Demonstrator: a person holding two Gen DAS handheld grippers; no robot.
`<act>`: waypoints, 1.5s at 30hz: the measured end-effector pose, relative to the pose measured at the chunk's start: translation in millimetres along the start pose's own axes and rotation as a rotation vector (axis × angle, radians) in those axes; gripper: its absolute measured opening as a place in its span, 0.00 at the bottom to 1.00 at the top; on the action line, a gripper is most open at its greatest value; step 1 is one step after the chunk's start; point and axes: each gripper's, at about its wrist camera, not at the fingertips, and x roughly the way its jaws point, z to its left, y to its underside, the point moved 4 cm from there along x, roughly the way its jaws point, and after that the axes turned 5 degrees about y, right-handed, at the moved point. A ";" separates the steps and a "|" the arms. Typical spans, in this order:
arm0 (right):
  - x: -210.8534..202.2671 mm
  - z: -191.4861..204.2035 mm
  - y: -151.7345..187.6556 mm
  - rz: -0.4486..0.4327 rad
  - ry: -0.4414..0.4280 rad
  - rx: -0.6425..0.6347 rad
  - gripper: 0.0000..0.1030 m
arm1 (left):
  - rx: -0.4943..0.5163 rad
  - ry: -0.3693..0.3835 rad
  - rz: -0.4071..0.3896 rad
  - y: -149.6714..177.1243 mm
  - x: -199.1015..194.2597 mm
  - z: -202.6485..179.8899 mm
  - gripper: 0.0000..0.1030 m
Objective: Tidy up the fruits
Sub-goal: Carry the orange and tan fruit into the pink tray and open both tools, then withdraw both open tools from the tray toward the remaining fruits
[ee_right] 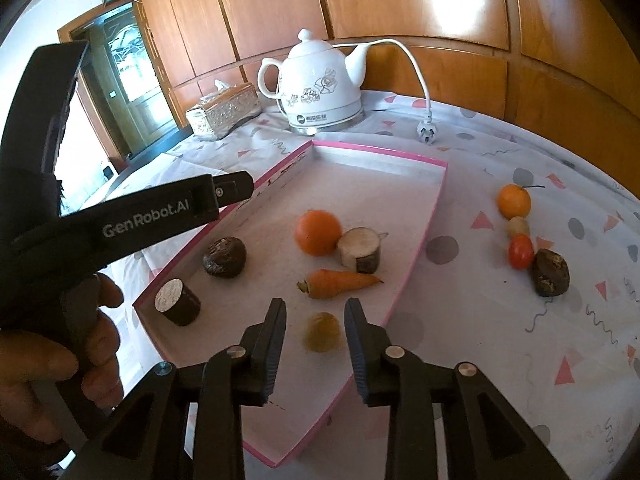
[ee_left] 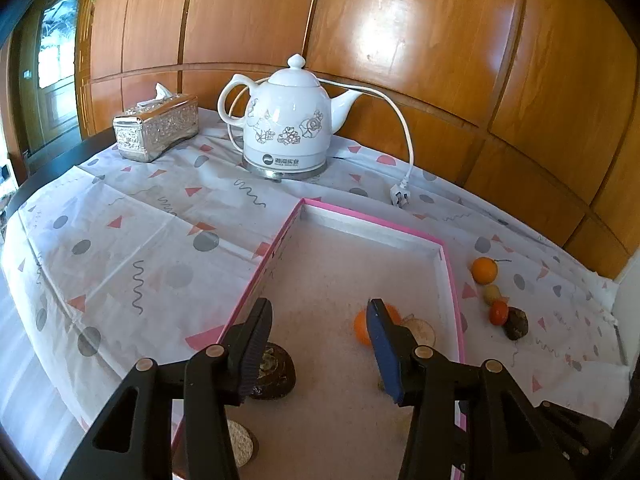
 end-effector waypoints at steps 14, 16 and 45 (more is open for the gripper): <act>-11.1 -28.6 2.7 -0.033 0.065 0.105 0.30 | 0.082 -0.010 -0.050 5.4 -23.2 -19.6 0.49; -13.2 -32.8 2.6 -0.039 0.077 0.113 0.30 | 0.100 -0.008 -0.062 4.7 -27.0 -24.3 0.49; -28.3 -109.7 21.9 -0.060 0.205 0.270 0.29 | 0.297 0.054 -0.054 22.1 -29.2 -89.4 0.50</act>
